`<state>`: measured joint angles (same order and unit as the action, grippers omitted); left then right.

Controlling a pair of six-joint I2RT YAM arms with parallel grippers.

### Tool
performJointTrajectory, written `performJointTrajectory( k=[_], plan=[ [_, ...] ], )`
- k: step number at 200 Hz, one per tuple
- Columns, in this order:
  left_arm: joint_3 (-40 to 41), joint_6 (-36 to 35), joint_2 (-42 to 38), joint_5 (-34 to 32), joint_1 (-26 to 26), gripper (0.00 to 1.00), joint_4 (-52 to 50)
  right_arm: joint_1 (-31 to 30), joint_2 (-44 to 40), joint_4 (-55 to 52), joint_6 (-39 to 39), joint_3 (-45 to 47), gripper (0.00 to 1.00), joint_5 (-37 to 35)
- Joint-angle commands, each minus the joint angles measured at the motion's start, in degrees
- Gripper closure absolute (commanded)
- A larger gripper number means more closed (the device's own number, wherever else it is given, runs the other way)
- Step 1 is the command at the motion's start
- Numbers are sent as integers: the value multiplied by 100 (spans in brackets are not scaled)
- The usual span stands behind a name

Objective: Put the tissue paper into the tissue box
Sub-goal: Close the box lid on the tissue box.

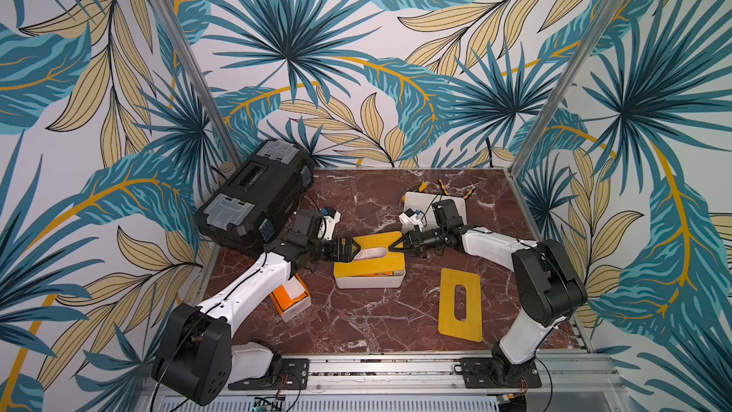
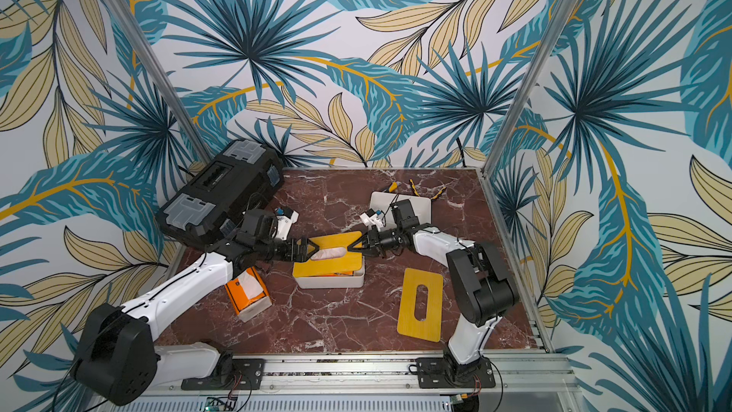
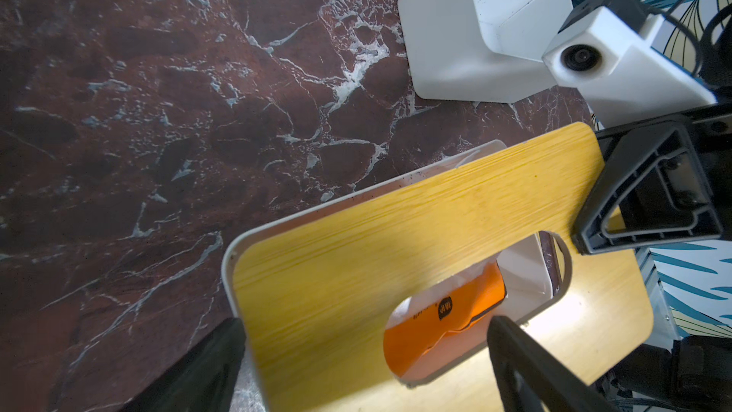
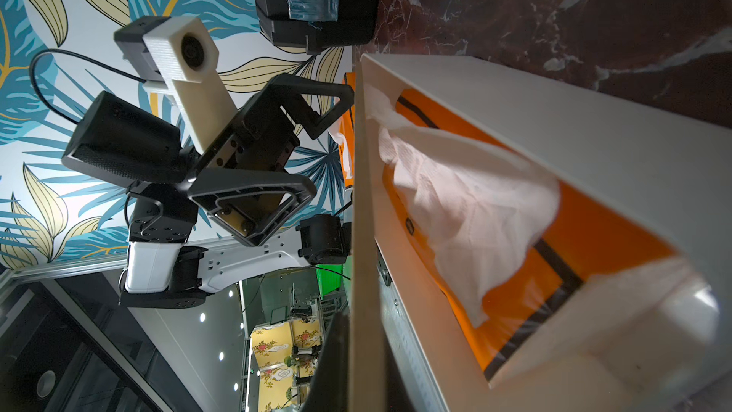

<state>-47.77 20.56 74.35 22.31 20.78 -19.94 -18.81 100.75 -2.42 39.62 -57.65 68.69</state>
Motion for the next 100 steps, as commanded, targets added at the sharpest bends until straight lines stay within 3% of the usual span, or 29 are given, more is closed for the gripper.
performJointTrajectory(
  k=[1,100],
  plan=[
    [136,-95,-61,-43,-33,0,-35,-29,122,291,51,-36,100,110],
    [136,-153,0,-63,-42,0,-92,32,280,456,169,-58,100,98]
  ],
)
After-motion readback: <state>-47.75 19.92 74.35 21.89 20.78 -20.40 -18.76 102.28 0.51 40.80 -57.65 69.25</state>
